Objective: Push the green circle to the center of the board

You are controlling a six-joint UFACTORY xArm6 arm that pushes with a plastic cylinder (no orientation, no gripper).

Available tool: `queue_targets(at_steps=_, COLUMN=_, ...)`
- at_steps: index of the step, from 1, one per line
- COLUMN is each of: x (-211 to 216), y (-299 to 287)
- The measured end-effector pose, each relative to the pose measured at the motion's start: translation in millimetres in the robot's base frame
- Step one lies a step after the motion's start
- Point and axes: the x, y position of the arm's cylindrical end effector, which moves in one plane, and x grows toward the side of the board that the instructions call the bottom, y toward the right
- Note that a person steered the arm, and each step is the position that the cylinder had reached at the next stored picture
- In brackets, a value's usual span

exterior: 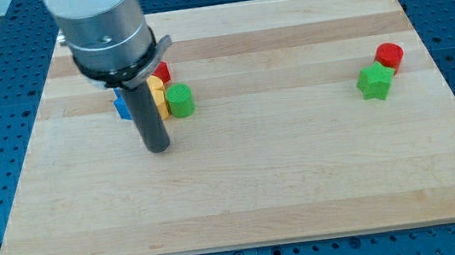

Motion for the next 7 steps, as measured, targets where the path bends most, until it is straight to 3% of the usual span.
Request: queue_targets(at_steps=7, x=-107, y=43)
